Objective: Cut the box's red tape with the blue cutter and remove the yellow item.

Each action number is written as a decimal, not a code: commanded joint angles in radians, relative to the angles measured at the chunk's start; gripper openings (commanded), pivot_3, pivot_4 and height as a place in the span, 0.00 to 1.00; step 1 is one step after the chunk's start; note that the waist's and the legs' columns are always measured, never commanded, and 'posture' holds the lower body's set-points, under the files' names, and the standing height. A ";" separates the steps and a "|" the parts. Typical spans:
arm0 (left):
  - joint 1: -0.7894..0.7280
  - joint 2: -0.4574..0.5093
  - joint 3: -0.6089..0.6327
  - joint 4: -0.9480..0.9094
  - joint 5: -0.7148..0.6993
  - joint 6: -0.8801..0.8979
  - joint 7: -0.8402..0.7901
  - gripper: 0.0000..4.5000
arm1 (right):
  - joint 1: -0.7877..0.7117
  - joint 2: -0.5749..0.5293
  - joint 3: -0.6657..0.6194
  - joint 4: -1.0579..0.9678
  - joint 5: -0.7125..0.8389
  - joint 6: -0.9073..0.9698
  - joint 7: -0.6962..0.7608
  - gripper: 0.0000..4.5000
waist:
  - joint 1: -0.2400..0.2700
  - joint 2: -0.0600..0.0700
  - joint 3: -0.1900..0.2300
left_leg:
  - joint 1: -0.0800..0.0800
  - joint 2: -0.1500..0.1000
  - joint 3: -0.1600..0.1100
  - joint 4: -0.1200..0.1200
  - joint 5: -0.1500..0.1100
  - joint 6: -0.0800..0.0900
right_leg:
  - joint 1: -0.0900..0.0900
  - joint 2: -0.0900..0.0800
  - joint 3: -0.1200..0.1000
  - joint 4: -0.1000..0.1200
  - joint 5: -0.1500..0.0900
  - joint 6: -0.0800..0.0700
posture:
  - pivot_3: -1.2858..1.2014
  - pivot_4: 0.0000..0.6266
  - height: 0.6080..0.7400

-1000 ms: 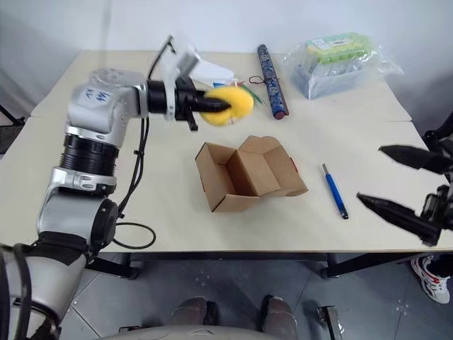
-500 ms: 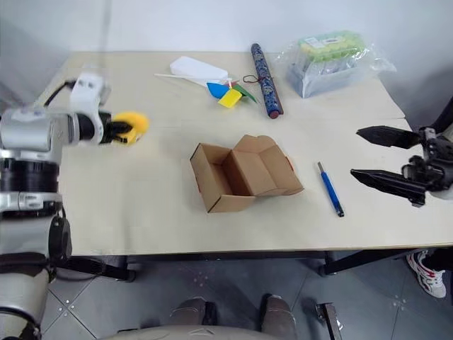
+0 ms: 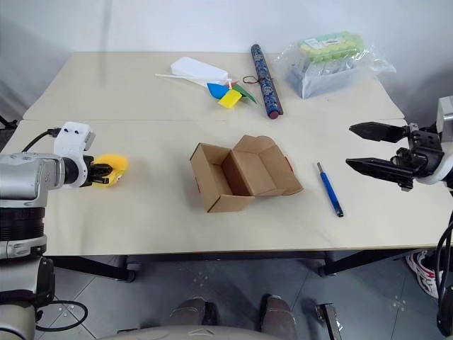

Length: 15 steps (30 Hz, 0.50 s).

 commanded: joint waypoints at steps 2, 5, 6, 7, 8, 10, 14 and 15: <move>0.020 0.053 0.013 -0.041 -0.019 -0.002 -0.010 0.61 | -0.013 -0.027 -0.022 -0.019 -0.003 -0.018 0.076 1.00 | -0.001 0.000 0.000 | 0.000 0.000 0.000 0.000 0.000 0.000 | 0.000 0.000 0.000 0.000 0.000 0.000 | 0.52 0.24 1.00; 0.002 0.104 0.052 -0.070 -0.059 -0.031 -0.055 0.81 | -0.002 -0.036 -0.029 -0.030 0.000 -0.012 0.076 1.00 | -0.002 0.000 0.000 | 0.000 0.000 0.000 0.000 0.000 0.000 | 0.000 0.000 0.000 0.000 0.000 0.000 | 0.52 0.24 1.00; -0.007 0.119 0.070 -0.068 -0.079 -0.037 -0.072 0.88 | -0.002 -0.038 -0.030 -0.030 0.001 -0.011 0.076 1.00 | -0.002 0.000 0.000 | 0.000 0.000 0.000 0.000 0.000 0.000 | 0.000 0.000 0.000 0.000 0.000 0.000 | 0.52 0.24 1.00; -0.011 0.137 0.082 -0.068 -0.100 -0.045 -0.097 0.94 | -0.003 -0.040 -0.029 -0.027 0.001 -0.013 0.076 1.00 | -0.001 0.000 0.000 | 0.000 0.000 0.000 0.000 0.000 -0.001 | 0.000 0.000 0.000 0.000 0.000 0.000 | 0.52 0.24 1.00; -0.009 0.160 0.102 -0.071 -0.129 -0.058 -0.135 0.99 | -0.005 -0.042 -0.028 -0.025 -0.001 -0.013 0.076 1.00 | -0.002 0.000 0.000 | 0.000 0.001 0.000 0.000 0.000 -0.001 | 0.000 0.000 0.000 0.000 0.000 0.000 | 0.52 0.24 1.00; 0.009 0.210 0.128 -0.087 -0.181 -0.084 -0.208 0.99 | -0.005 -0.046 -0.026 -0.020 -0.001 -0.017 0.076 1.00 | -0.002 0.000 0.000 | 0.000 0.001 0.000 0.000 0.000 -0.001 | 0.000 0.000 0.000 0.000 0.000 0.000 | 0.52 0.24 1.00; 0.102 0.276 0.207 -0.109 -0.262 -0.170 -0.323 0.99 | 0.009 -0.064 -0.032 -0.006 -0.004 -0.028 0.076 1.00 | -0.006 0.001 0.000 | 0.000 0.001 0.000 -0.001 -0.001 -0.001 | -0.001 0.000 0.000 0.000 0.000 0.000 | 0.52 0.24 1.00; 0.132 0.273 0.245 -0.108 -0.280 -0.215 -0.345 0.99 | 0.014 -0.068 -0.036 -0.005 -0.004 -0.030 0.076 1.00 | -0.006 0.001 0.000 | 0.001 0.001 0.000 -0.002 -0.001 -0.001 | -0.001 0.000 0.001 0.000 0.000 0.000 | 0.52 0.24 1.00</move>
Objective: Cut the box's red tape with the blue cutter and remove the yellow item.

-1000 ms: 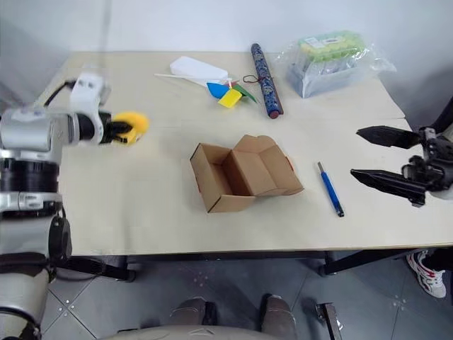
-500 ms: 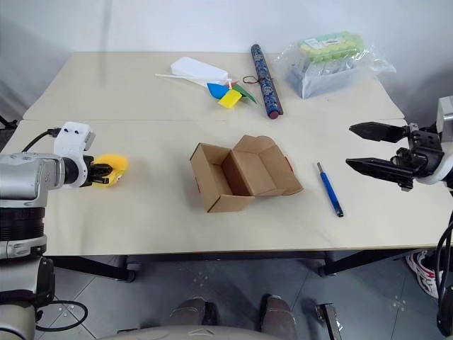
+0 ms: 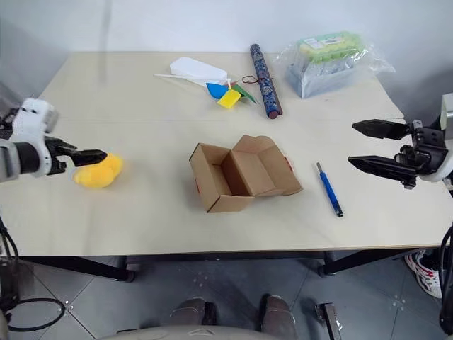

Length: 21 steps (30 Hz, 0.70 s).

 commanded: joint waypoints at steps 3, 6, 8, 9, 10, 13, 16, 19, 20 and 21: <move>0.150 -0.023 0.199 -0.047 -0.127 -0.272 -0.170 0.99 | 0.027 -0.052 -0.044 0.005 0.002 -0.021 0.073 1.00 | -0.004 0.001 0.000 | 0.001 0.000 0.000 -0.001 0.000 0.000 | 0.000 0.000 0.001 0.000 0.000 -0.001 | 0.52 0.24 1.00; 0.271 -0.103 0.299 -0.074 -0.209 -0.481 -0.305 0.99 | 0.066 -0.061 -0.065 0.033 -0.010 -0.004 0.066 1.00 | -0.003 0.001 0.000 | 0.002 0.001 0.000 0.000 0.000 0.000 | 0.000 0.000 0.001 0.000 -0.001 -0.001 | 0.52 0.24 1.00; 0.392 -0.108 0.304 -0.101 -0.186 -0.586 -0.356 0.99 | 0.090 -0.055 -0.095 0.066 -0.001 0.002 0.064 1.00 | -0.010 0.001 0.000 | 0.003 0.002 0.000 -0.001 -0.001 -0.001 | 0.001 -0.001 0.000 0.001 -0.001 -0.001 | 0.52 0.24 1.00; 0.453 -0.106 0.303 -0.117 -0.191 -0.592 -0.381 0.99 | 0.146 -0.076 -0.095 0.073 0.001 -0.021 0.068 1.00 | -0.013 0.001 0.000 | 0.003 0.001 0.000 -0.001 -0.001 -0.001 | 0.000 -0.001 0.000 0.001 -0.001 -0.001 | 0.52 0.24 1.00; 0.479 -0.103 0.290 -0.117 -0.199 -0.598 -0.392 0.99 | 0.170 -0.089 -0.082 0.087 -0.005 -0.043 0.071 1.00 | -0.014 0.001 0.000 | 0.003 0.000 0.001 -0.002 -0.001 -0.001 | 0.000 -0.001 0.000 0.000 -0.001 -0.001 | 0.52 0.24 1.00; 0.616 -0.133 0.289 -0.150 -0.211 -0.712 -0.462 0.99 | 0.321 -0.104 -0.037 0.148 -0.050 -0.199 0.073 1.00 | -0.015 0.001 0.000 | 0.005 0.000 0.003 -0.004 -0.001 0.000 | 0.002 -0.001 -0.001 -0.001 -0.001 -0.002 | 0.52 0.24 1.00; 0.680 -0.133 0.301 -0.139 -0.253 -0.748 -0.527 0.99 | 0.379 -0.092 -0.024 0.144 -0.053 -0.258 0.073 1.00 | -0.020 0.002 0.001 | 0.008 0.001 0.003 -0.006 -0.002 0.000 | 0.003 -0.002 0.000 -0.004 -0.001 -0.002 | 0.52 0.24 1.00; 0.709 -0.144 0.297 -0.117 -0.262 -0.794 -0.557 0.99 | 0.396 -0.079 -0.015 0.179 -0.055 -0.321 0.073 1.00 | -0.026 0.006 -0.001 | 0.010 0.003 0.006 -0.006 -0.001 0.001 | 0.003 -0.004 0.002 -0.006 -0.002 -0.003 | 0.52 0.24 1.00; 0.718 -0.150 0.303 -0.123 -0.271 -0.792 -0.551 0.99 | 0.405 -0.083 -0.013 0.189 -0.056 -0.336 0.073 1.00 | -0.027 0.006 -0.001 | 0.011 0.003 0.006 -0.007 -0.001 0.001 | 0.003 -0.004 0.002 -0.007 -0.002 -0.003 | 0.52 0.24 1.00; 0.720 -0.147 0.300 -0.110 -0.256 -0.809 -0.539 0.99 | 0.397 -0.082 -0.007 0.196 -0.069 -0.346 0.073 1.00 | -0.028 0.006 -0.001 | 0.011 0.003 0.006 -0.007 -0.001 0.001 | 0.003 -0.004 0.002 -0.006 -0.002 -0.003 | 0.52 0.24 1.00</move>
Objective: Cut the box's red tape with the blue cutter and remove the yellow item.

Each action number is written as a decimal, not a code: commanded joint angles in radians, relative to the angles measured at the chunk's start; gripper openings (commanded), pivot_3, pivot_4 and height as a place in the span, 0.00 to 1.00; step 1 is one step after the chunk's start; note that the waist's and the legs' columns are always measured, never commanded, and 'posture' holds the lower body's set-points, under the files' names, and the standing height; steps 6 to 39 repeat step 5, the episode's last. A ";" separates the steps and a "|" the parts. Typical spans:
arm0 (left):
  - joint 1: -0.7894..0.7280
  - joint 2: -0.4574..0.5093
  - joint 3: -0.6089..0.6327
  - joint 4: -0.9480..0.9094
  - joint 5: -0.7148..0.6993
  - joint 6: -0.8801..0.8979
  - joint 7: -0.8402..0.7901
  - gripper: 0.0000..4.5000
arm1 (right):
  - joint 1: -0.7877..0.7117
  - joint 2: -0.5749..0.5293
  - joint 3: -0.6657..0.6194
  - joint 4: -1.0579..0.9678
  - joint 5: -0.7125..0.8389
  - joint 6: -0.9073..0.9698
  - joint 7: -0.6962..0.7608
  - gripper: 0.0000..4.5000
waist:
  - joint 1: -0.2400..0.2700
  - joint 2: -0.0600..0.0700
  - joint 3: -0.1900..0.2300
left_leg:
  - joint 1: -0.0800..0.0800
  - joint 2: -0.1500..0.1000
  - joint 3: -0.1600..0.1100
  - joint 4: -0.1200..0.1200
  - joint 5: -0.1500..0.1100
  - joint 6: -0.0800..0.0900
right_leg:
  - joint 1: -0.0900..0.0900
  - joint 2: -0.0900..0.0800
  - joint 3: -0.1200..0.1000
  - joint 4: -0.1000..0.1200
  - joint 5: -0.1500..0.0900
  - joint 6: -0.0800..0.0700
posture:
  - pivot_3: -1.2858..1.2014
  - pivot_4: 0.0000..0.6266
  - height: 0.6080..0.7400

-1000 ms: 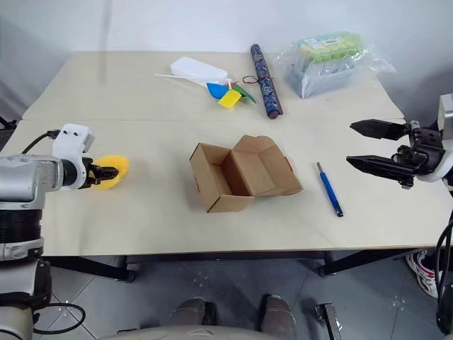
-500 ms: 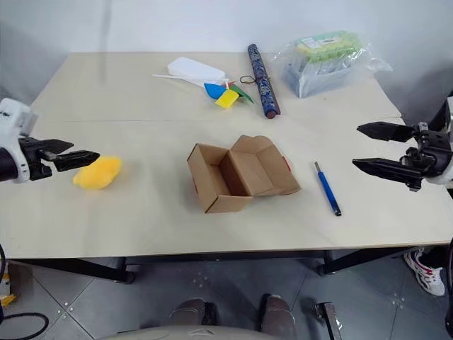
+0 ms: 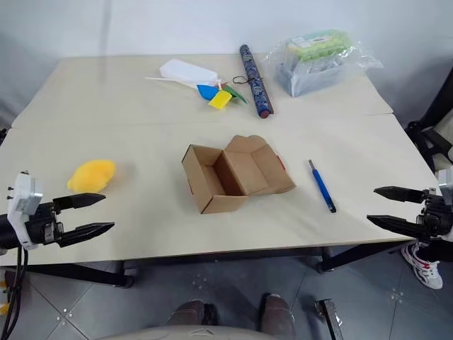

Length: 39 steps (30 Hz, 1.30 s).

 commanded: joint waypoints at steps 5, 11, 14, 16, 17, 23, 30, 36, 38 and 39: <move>-0.004 0.021 -0.028 0.080 0.025 -0.094 0.012 0.99 | -0.024 0.037 -0.027 0.039 -0.052 -0.096 0.060 1.00 | -0.003 0.001 0.000 | 0.000 0.000 0.000 -0.002 0.000 0.000 | -0.001 0.000 0.000 0.001 0.000 0.000 | 0.52 0.24 1.00; -0.004 0.021 -0.028 0.080 0.025 -0.094 0.012 0.99 | -0.024 0.037 -0.027 0.039 -0.052 -0.096 0.060 1.00 | -0.003 0.001 0.000 | 0.000 0.000 0.000 -0.002 0.000 0.000 | -0.001 0.000 0.000 0.001 0.000 0.000 | 0.52 0.24 1.00; -0.004 0.021 -0.028 0.080 0.025 -0.094 0.012 0.99 | -0.024 0.037 -0.027 0.039 -0.052 -0.096 0.060 1.00 | -0.003 0.001 0.000 | 0.000 0.000 0.000 -0.002 0.000 0.000 | -0.001 0.000 0.000 0.001 0.000 0.000 | 0.52 0.24 1.00; -0.004 0.021 -0.028 0.080 0.025 -0.094 0.012 0.99 | -0.024 0.037 -0.027 0.039 -0.052 -0.096 0.060 1.00 | -0.003 0.001 0.000 | 0.000 0.000 0.000 -0.002 0.000 0.000 | -0.001 0.000 0.000 0.001 0.000 0.000 | 0.52 0.24 1.00; -0.004 0.021 -0.028 0.080 0.025 -0.094 0.012 0.99 | -0.024 0.037 -0.027 0.039 -0.052 -0.096 0.060 1.00 | -0.003 0.001 0.000 | 0.000 0.000 0.000 -0.002 0.000 0.000 | -0.001 0.000 0.000 0.001 0.000 0.000 | 0.52 0.24 1.00; -0.004 0.021 -0.028 0.080 0.025 -0.094 0.012 0.99 | -0.024 0.037 -0.027 0.039 -0.052 -0.096 0.060 1.00 | -0.003 0.001 0.000 | 0.000 0.000 0.000 -0.002 0.000 0.000 | -0.001 0.000 0.000 0.001 0.000 0.000 | 0.52 0.24 1.00; -0.004 0.021 -0.028 0.080 0.025 -0.094 0.012 0.99 | -0.024 0.037 -0.027 0.039 -0.052 -0.096 0.060 1.00 | -0.003 0.001 0.000 | 0.000 0.000 0.000 -0.002 0.000 0.000 | -0.001 0.000 0.000 0.001 0.000 0.000 | 0.52 0.24 1.00; -0.004 0.021 -0.028 0.080 0.025 -0.094 0.012 0.99 | -0.024 0.037 -0.027 0.039 -0.052 -0.096 0.060 1.00 | -0.003 0.001 0.000 | 0.000 0.000 0.000 -0.002 0.000 0.000 | -0.001 0.000 0.000 0.001 0.000 0.000 | 0.52 0.24 1.00; -0.004 0.021 -0.028 0.080 0.025 -0.094 0.012 0.99 | -0.024 0.037 -0.027 0.039 -0.052 -0.096 0.060 1.00 | -0.003 0.001 0.000 | 0.000 0.000 0.000 -0.002 0.000 0.000 | -0.001 0.000 0.000 0.001 0.000 0.000 | 0.52 0.24 1.00; -0.004 0.021 -0.028 0.080 0.025 -0.094 0.012 0.99 | -0.024 0.037 -0.027 0.039 -0.052 -0.096 0.060 1.00 | -0.003 0.001 0.000 | 0.000 0.000 0.000 -0.002 0.000 0.000 | -0.001 0.000 0.000 0.001 0.000 0.000 | 0.52 0.24 1.00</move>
